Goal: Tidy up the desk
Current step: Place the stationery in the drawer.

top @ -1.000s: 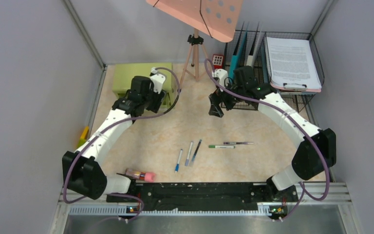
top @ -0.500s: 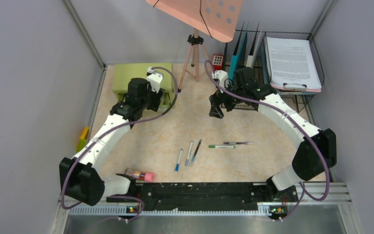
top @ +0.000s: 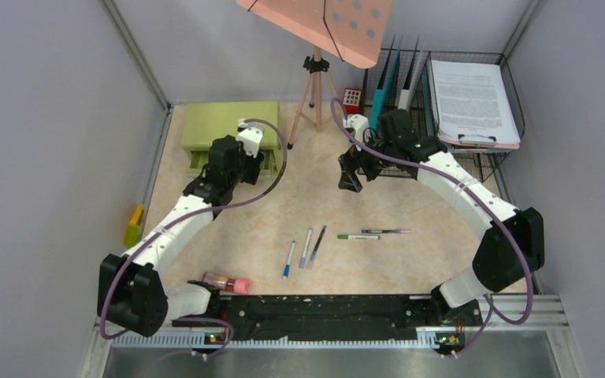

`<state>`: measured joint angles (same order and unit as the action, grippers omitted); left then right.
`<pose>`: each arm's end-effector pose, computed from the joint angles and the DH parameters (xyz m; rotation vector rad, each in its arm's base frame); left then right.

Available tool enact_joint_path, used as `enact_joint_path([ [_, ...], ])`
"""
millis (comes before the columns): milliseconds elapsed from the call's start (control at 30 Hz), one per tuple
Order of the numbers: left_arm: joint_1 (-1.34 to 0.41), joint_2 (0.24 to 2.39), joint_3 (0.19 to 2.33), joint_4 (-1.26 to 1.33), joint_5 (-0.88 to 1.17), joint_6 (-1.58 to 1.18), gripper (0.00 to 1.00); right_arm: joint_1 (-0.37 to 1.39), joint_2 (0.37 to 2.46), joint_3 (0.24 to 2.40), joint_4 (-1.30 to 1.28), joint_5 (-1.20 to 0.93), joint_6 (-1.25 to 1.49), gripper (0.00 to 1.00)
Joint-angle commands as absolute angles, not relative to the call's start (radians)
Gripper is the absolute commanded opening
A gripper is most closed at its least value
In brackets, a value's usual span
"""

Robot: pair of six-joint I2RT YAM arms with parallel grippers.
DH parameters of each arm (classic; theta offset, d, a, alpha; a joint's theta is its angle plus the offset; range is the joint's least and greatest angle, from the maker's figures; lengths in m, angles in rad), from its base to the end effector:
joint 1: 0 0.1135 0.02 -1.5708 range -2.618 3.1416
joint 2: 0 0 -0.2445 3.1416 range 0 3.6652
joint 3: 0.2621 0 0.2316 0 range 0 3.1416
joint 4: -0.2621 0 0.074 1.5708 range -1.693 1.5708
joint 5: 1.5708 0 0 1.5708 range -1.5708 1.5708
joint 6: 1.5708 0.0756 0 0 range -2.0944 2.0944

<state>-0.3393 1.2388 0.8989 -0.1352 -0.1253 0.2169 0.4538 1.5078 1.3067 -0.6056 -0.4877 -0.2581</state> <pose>0.2895 -0.0922 0.2585 0.4852 1.9838 0.0516 0.2839 0.1779 0.2700 -1.0372 2.1170 0.6729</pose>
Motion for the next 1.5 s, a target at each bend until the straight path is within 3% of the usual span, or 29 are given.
enact_joint_path([
  [0, -0.337, 1.209, 0.868, -0.097, -0.129, 0.231, 0.18, 0.444, 1.474, 1.306, -0.569, -0.509, -0.26, 0.96],
  [433, -0.336, 1.41, 1.113, -0.518, -0.101, 0.2, 0.15, 0.444, 1.462, 1.294, -0.566, -0.513, -0.262, 0.95],
  [800, -0.333, 1.556, 1.272, -0.662, -0.102, 0.152, 0.14, 0.444, 1.448, 1.274, -0.563, -0.52, -0.262, 0.95],
  [1467, -0.287, 1.626, 1.428, -0.722, -0.077, 0.099, 0.88, 0.443, 1.445, 1.264, -0.559, -0.531, -0.256, 0.95],
])
